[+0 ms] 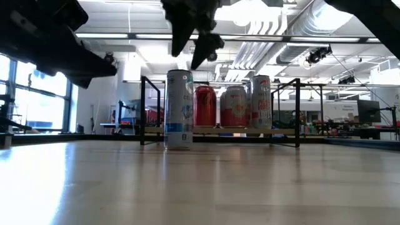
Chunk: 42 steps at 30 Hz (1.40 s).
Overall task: Place canned beverage on shelf
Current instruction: Put the white and blue soda can on the shelf aligned with the other white and blue soda can
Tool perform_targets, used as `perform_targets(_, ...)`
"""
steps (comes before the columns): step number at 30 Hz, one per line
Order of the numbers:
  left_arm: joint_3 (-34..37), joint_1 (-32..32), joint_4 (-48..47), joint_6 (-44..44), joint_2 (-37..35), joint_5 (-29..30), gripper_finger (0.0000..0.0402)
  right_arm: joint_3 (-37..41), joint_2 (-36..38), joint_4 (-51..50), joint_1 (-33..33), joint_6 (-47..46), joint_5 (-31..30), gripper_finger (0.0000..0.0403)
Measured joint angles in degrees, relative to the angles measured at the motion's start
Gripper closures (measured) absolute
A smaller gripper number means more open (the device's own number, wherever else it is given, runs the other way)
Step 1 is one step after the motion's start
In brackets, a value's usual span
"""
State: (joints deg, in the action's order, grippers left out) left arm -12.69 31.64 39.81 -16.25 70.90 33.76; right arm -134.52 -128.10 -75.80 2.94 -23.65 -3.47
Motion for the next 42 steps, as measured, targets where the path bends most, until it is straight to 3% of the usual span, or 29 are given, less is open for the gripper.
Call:
perform_targets(3, 0.0, -0.9, 0.6, 1.6, 1.6, -2.6, 0.0402, -0.5, 2.1, -2.9, -0.5, 1.6, -2.9, 0.0089)
perform_targets(8, -1.2, -3.0, 2.7, 1.4, 5.4, 2.3, 0.0402, -0.4, 5.6, -9.5, -3.4, 5.5, -13.8, 0.0154)
perform_targets(13, -6.8, -4.4, 3.3, 2.3, 10.4, 2.8, 0.0402, 4.5, 8.3, -14.1, -7.8, 5.7, -26.7, 0.03)
perform_targets(16, -10.7, -4.4, 3.3, 3.0, 14.7, 3.3, 0.0402, 13.7, 11.8, -10.0, -9.8, 4.5, -31.8, 0.0384)
perform_targets(19, -13.4, -4.3, 3.3, 3.5, 18.8, 4.3, 0.0401, 27.8, 18.0, 1.2, -10.9, 4.7, -32.9, 0.0381)
perform_targets(23, -14.8, -4.4, 3.3, 2.2, 22.3, 6.4, 0.0402, 50.9, 29.1, 24.0, -11.0, 7.6, -28.9, 0.0399)
perform_targets(27, -15.0, -5.2, 4.8, 0.4, 23.1, 10.6, 0.0402, 72.3, 38.8, 56.5, -10.9, 14.6, -24.4, 0.0396)
perform_targets(30, -15.5, -6.6, 5.6, 0.0, 23.2, 10.6, 0.0402, 84.6, 41.2, 80.2, -9.7, 21.4, -22.8, 0.0402)
perform_targets(33, -16.1, -8.3, 5.9, -0.1, 23.5, 9.4, 0.0402, 92.4, 40.9, 96.5, -6.4, 23.5, -19.4, 0.0402)
perform_targets(36, -16.6, -10.1, 6.9, -0.2, 24.4, 8.2, 0.0402, 96.5, 38.7, 106.4, -3.3, 23.5, -15.4, 0.0402)
perform_targets(42, -17.5, -13.4, 7.1, -1.7, 26.5, 5.9, 0.0402, 95.1, 33.2, 113.3, 0.2, 24.5, -10.9, 0.0403)
